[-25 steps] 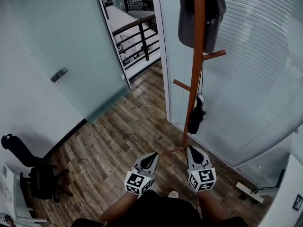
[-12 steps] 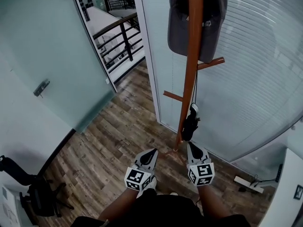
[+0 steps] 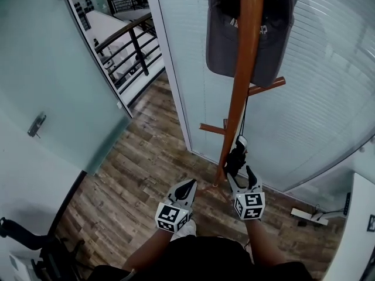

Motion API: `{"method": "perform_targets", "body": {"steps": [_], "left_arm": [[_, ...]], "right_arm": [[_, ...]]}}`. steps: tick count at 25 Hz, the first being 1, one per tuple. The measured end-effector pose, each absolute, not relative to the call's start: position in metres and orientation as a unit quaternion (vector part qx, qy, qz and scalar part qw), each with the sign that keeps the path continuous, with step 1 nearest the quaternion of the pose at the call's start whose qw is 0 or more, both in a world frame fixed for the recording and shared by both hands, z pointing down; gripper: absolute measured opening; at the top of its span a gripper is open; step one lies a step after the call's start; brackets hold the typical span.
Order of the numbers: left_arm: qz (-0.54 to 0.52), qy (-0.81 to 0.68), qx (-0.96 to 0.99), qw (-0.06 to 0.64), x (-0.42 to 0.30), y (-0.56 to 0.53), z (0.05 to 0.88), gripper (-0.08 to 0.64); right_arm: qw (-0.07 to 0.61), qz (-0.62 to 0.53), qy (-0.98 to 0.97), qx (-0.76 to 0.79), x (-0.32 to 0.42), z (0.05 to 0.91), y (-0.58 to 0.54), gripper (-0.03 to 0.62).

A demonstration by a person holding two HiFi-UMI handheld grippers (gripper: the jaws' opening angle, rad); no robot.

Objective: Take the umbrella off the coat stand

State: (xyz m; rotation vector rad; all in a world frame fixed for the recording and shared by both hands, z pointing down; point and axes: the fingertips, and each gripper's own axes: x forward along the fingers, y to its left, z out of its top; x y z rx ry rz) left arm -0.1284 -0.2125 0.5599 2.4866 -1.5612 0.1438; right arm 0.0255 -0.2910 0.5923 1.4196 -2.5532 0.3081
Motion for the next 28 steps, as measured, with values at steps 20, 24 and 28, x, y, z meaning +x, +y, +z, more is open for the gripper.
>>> {"method": "perform_targets", "body": {"steps": [20, 24, 28], "left_arm": [[0.059, -0.476, 0.871, 0.104, -0.144, -0.245, 0.568, 0.011], [0.061, -0.475, 0.872, 0.107, -0.148, -0.247, 0.57, 0.012], [0.061, -0.471, 0.874, 0.108, -0.147, -0.249, 0.57, 0.012]], "right_arm": [[0.128, 0.114, -0.846, 0.505, 0.009, 0.633, -0.33, 0.249], [0.123, 0.108, -0.843, 0.512, 0.01, 0.63, -0.329, 0.238], [0.116, 0.101, -0.842, 0.517, 0.014, 0.624, -0.33, 0.233]]}}
